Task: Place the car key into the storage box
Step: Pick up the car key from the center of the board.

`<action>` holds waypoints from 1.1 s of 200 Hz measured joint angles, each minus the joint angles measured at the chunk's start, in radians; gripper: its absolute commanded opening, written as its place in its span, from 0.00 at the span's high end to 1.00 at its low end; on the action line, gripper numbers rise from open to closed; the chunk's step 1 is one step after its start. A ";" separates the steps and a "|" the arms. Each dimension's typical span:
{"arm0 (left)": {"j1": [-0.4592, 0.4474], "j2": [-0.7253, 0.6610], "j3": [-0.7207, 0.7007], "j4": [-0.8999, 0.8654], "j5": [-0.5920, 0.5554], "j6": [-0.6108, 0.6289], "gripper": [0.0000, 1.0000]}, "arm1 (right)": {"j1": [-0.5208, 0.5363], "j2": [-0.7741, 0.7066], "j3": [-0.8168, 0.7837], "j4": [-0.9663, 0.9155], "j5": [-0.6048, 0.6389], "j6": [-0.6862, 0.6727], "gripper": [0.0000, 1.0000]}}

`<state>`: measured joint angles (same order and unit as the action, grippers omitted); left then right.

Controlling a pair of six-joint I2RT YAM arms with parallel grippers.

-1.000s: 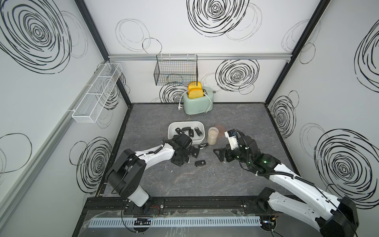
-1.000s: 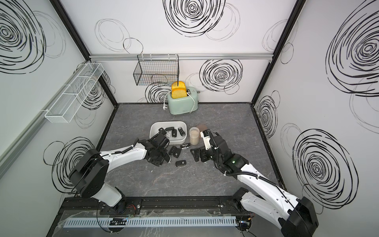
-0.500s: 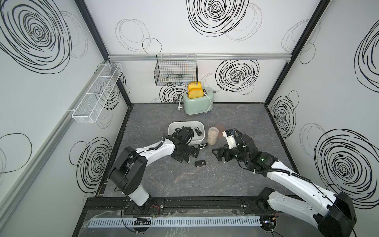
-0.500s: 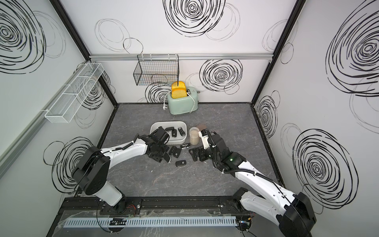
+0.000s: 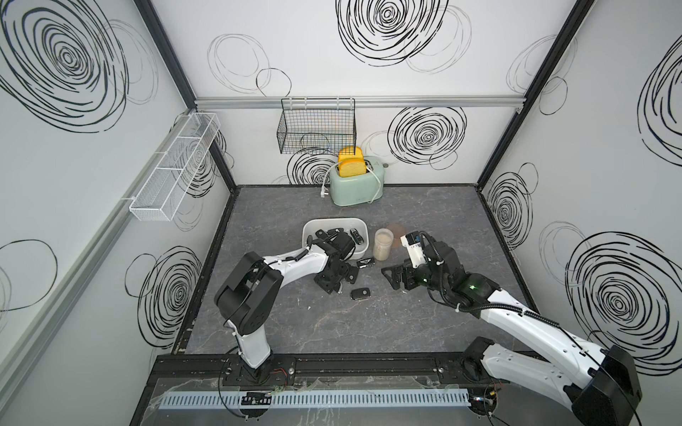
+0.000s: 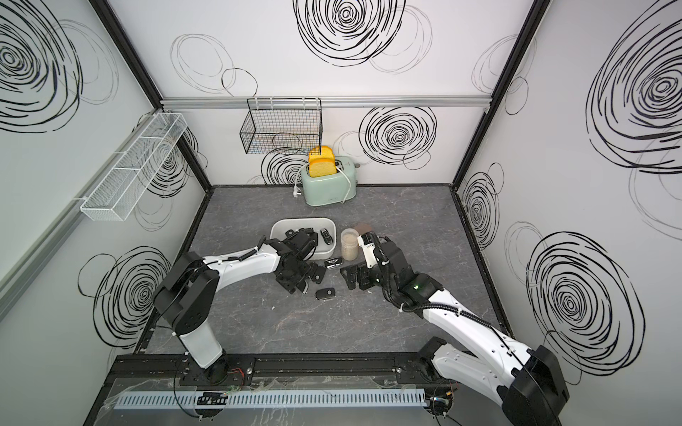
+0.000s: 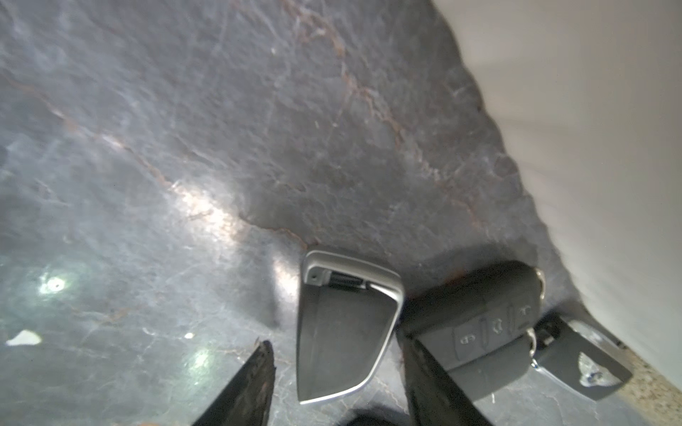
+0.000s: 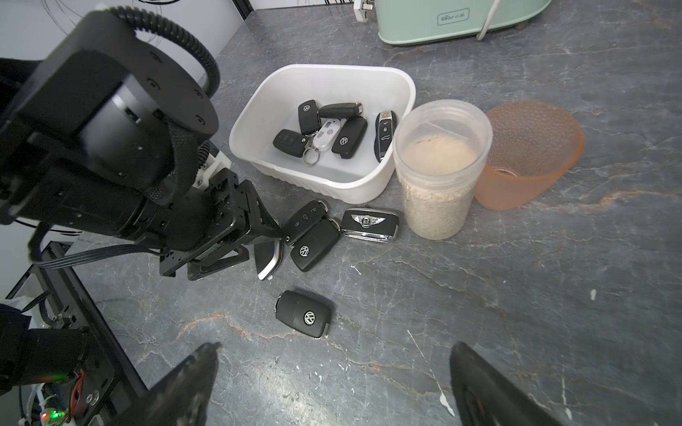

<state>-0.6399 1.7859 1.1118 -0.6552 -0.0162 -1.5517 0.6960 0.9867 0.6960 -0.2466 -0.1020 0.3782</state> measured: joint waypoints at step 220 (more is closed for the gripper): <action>-0.001 0.019 -0.011 -0.053 -0.018 0.078 0.35 | 0.000 0.000 0.000 0.000 0.024 -0.009 0.01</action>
<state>-0.6407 1.8053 1.1011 -0.7086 -0.0341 -1.4734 0.6960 0.9867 0.6960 -0.2462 -0.0776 0.3695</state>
